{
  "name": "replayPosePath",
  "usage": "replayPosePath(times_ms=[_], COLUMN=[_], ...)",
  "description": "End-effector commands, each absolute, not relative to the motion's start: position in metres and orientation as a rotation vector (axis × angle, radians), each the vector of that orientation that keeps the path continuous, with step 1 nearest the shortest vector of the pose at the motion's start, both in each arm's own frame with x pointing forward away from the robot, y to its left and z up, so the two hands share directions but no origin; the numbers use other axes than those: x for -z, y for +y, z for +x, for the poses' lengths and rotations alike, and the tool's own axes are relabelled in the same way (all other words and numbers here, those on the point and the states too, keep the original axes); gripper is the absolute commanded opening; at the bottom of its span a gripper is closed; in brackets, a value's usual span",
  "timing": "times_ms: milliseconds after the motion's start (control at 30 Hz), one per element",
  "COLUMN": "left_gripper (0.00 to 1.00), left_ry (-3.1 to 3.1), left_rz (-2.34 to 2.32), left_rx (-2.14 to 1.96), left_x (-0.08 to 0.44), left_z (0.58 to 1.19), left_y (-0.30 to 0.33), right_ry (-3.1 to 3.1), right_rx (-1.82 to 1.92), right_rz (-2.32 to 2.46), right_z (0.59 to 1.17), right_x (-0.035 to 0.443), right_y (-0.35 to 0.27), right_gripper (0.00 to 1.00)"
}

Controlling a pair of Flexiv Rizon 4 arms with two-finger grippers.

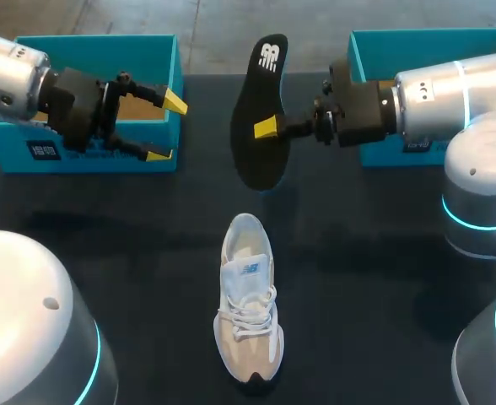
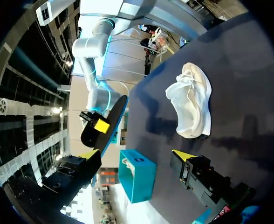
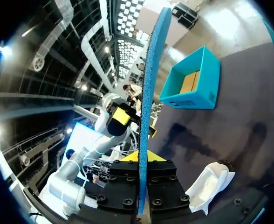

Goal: Take the shoe out of the shoebox, open the shoe tongue, remove and reinsert the insole, then place the shoe into the shoebox

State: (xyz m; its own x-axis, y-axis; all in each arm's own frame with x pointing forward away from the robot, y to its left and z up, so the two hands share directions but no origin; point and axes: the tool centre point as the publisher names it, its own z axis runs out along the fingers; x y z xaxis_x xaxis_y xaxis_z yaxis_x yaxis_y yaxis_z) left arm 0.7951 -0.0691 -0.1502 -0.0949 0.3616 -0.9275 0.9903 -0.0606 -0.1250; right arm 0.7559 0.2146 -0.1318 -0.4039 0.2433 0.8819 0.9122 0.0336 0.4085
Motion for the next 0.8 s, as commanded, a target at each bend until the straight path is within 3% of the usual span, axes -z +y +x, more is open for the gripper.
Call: replayPosePath(times_ms=[33, 800], left_gripper=[1.0, 1.0], left_ry=[1.526, 1.718], left_rz=[1.486, 1.48], left_rx=[1.157, 1.115], left_x=[0.15, 0.168], left_z=[0.794, 0.785], left_y=[-0.069, -0.07], right_ry=[-1.706, -1.771], right_rx=[1.403, 1.424], right_rz=[-1.183, -1.113], right_z=[0.755, 0.754], right_x=[0.132, 0.144], right_y=[0.215, 0.216], right_gripper=[0.0, 0.0])
